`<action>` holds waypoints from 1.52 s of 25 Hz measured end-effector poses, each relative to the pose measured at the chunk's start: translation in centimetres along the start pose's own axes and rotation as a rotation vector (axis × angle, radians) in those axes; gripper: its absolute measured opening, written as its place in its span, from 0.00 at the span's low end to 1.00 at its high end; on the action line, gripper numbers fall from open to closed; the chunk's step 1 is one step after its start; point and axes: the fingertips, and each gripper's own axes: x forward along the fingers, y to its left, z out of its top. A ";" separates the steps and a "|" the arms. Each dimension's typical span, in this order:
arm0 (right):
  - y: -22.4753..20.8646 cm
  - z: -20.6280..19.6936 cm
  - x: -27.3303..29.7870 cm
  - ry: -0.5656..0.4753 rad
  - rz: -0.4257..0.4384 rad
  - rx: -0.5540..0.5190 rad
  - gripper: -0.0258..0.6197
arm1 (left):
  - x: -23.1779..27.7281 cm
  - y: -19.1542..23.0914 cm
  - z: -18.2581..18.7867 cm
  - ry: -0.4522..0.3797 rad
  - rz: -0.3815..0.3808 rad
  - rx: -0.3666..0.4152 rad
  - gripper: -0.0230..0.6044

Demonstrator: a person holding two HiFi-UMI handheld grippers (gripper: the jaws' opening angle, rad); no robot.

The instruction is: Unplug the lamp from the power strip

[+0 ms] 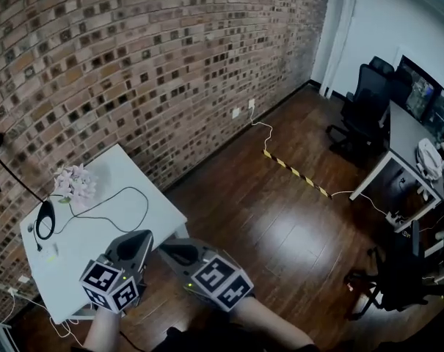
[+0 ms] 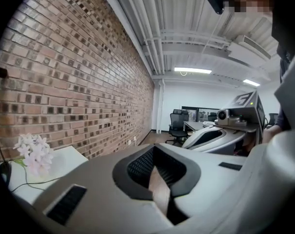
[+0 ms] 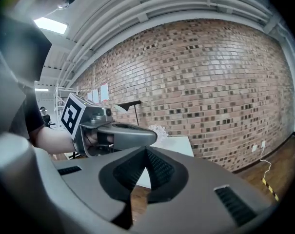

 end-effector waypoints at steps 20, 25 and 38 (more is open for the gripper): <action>-13.4 0.2 -10.7 -0.061 -0.169 0.033 0.03 | 15.6 -9.2 2.1 0.066 -0.198 0.043 0.03; -17.2 0.3 -11.2 -0.047 -0.254 0.052 0.03 | 19.4 -9.1 3.0 0.071 -0.262 0.055 0.03; -28.1 3.3 -7.6 0.000 -0.390 0.057 0.03 | 29.6 -3.4 6.6 0.038 -0.370 0.001 0.03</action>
